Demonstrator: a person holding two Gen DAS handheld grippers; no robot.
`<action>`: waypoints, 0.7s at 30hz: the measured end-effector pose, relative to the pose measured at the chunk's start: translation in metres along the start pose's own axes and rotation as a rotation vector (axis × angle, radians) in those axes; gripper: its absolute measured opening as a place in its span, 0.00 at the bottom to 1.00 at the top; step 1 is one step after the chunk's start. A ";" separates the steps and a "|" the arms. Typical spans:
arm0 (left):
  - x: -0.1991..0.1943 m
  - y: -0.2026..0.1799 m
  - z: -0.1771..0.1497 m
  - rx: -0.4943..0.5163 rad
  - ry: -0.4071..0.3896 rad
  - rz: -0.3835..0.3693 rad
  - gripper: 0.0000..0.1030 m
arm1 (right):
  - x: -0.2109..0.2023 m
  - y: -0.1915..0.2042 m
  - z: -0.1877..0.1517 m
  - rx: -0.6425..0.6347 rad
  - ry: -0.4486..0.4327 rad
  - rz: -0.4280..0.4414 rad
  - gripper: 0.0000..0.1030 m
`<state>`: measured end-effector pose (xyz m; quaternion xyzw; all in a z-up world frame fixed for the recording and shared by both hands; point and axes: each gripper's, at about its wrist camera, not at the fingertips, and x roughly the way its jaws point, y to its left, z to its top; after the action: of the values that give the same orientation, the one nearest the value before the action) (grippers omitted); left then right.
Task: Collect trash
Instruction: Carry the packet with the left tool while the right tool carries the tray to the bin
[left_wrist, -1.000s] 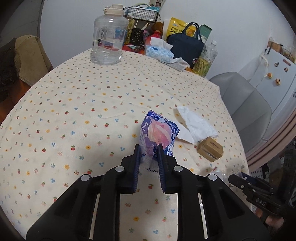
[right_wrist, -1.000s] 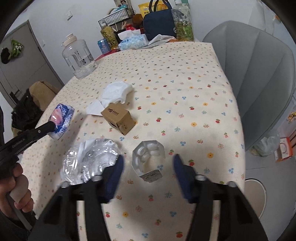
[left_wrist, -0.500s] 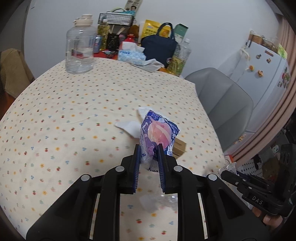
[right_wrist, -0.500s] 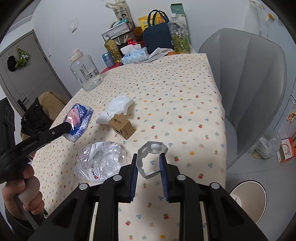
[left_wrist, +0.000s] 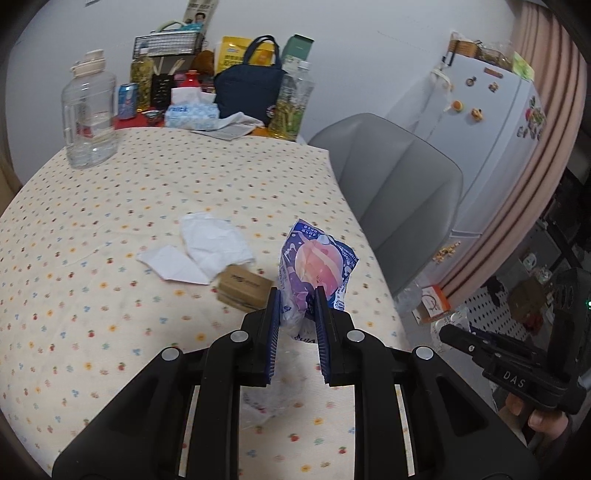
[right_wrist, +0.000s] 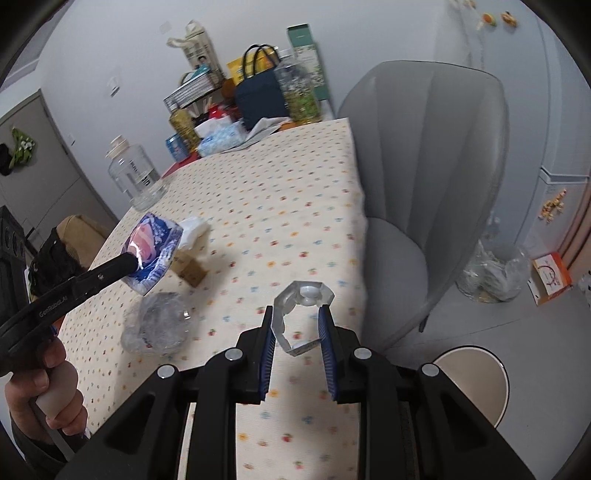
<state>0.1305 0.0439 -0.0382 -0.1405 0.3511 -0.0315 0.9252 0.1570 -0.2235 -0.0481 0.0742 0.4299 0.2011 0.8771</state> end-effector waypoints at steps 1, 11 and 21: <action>0.002 -0.003 0.000 0.004 0.003 -0.005 0.18 | -0.003 -0.007 0.000 0.012 -0.006 -0.010 0.23; 0.029 -0.059 -0.003 0.087 0.049 -0.059 0.18 | -0.020 -0.074 -0.008 0.118 -0.030 -0.078 0.23; 0.061 -0.117 -0.012 0.180 0.112 -0.101 0.18 | -0.029 -0.139 -0.027 0.234 -0.033 -0.134 0.23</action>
<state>0.1727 -0.0811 -0.0526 -0.0724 0.3903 -0.1175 0.9103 0.1599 -0.3633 -0.0859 0.1503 0.4396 0.0894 0.8810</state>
